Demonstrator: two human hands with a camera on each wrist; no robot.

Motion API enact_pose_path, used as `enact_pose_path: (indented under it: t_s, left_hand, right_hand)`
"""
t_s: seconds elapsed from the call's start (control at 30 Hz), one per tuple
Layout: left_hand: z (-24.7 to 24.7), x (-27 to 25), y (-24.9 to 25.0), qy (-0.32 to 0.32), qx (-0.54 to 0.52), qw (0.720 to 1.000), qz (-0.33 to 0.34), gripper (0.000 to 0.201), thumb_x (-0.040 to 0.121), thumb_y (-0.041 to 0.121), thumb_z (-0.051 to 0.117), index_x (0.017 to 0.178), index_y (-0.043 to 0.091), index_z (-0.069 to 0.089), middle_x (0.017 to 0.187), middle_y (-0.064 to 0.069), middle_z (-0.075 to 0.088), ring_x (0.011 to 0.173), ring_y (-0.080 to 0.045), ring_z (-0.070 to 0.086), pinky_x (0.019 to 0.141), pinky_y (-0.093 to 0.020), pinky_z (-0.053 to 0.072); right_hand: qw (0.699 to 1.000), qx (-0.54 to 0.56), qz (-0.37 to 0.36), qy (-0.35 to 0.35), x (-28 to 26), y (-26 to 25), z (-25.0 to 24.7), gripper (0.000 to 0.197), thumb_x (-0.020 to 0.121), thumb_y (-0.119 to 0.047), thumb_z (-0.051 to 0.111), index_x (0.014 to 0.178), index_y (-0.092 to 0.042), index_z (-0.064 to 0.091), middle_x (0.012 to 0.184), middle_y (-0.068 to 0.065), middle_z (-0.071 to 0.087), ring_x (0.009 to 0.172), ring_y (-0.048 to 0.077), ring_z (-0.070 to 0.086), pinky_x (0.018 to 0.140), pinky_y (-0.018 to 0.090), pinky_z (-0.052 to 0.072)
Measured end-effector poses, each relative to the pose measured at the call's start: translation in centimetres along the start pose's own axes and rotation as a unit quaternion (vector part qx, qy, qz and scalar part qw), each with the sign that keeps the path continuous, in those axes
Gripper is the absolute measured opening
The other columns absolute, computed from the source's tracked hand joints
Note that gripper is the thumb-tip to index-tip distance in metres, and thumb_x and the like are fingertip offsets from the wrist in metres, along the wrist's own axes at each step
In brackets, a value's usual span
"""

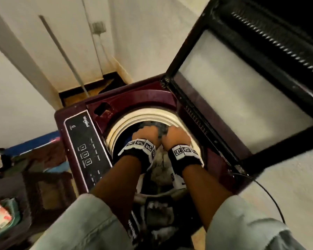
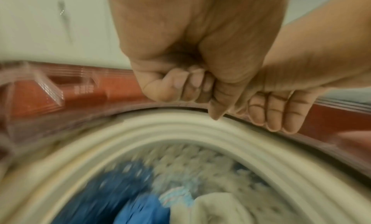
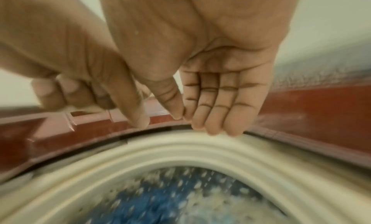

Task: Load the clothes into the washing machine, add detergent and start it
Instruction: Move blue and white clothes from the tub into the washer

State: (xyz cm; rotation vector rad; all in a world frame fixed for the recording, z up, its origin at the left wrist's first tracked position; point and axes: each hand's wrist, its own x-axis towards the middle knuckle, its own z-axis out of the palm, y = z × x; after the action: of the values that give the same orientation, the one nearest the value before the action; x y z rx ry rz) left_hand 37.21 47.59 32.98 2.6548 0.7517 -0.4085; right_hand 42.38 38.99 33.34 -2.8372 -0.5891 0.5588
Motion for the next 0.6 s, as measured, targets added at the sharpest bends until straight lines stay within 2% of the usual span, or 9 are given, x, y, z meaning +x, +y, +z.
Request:
enact_pose_path:
  t_s: [0.07,0.17,0.3,0.4,0.53,0.6]
  left_hand:
    - [-1.0,-3.1,0.5,0.014,0.012,0.999,0.035,0.035,0.09,0.034,0.054,0.115,0.01,0.058,0.117,-0.015,0.062,0.107,-0.035,0.062,0.08,-0.039,0.048]
    - [-1.3,-6.9,1.0,0.026,0.031,0.996,0.084,0.03,0.088,0.032,0.055,0.107,0.01,0.062,0.113,-0.014,0.064,0.102,-0.035,0.063,0.076,-0.038,0.048]
    - [-0.1,-11.8,2.6,0.015,0.061,0.986,0.154,0.03,0.091,0.029,0.051,0.111,0.008,0.06,0.115,-0.016,0.063,0.105,-0.035,0.061,0.078,-0.037,0.046]
    - [1.8,-15.3,4.8,0.008,0.085,0.973,0.214,0.027,0.09,0.024,0.049,0.111,0.01,0.059,0.116,-0.015,0.063,0.105,-0.034,0.061,0.08,-0.037,0.048]
    - [4.6,-19.5,8.5,0.014,0.112,0.95,0.292,0.028,0.09,0.029,0.049,0.11,0.012,0.059,0.114,-0.015,0.064,0.105,-0.035,0.061,0.079,-0.037,0.047]
    - [5.8,-21.8,10.5,0.016,0.126,0.938,0.323,0.024,0.091,0.026,0.049,0.108,0.012,0.059,0.113,-0.014,0.064,0.105,-0.035,0.062,0.078,-0.037,0.047]
  right_hand:
    - [0.999,0.007,0.007,0.035,-3.4,0.1,-0.8,0.029,0.087,-0.026,0.054,0.106,-0.006,0.062,0.114,0.017,0.064,0.106,0.037,0.061,0.081,0.039,0.05]
    - [0.996,0.019,0.036,0.077,-8.2,0.4,-1.2,0.026,0.086,-0.024,0.053,0.104,-0.009,0.063,0.111,0.016,0.066,0.103,0.036,0.062,0.078,0.038,0.05]
    - [0.989,0.039,0.096,0.102,-14.2,2.7,-0.6,0.026,0.087,-0.028,0.053,0.104,-0.011,0.065,0.112,0.014,0.066,0.104,0.036,0.062,0.078,0.036,0.048]
    - [0.981,0.059,0.143,0.117,-18.3,5.6,-0.3,0.027,0.086,-0.027,0.053,0.104,-0.009,0.064,0.112,0.017,0.065,0.103,0.038,0.062,0.08,0.038,0.049]
    - [0.965,0.082,0.201,0.15,-23.7,10.1,0.0,0.028,0.086,-0.026,0.053,0.105,-0.009,0.063,0.111,0.017,0.065,0.102,0.038,0.062,0.08,0.038,0.049]
    - [0.956,0.095,0.224,0.162,-26.4,12.3,0.4,0.027,0.085,-0.026,0.052,0.103,-0.009,0.064,0.107,0.017,0.066,0.099,0.038,0.062,0.078,0.037,0.049]
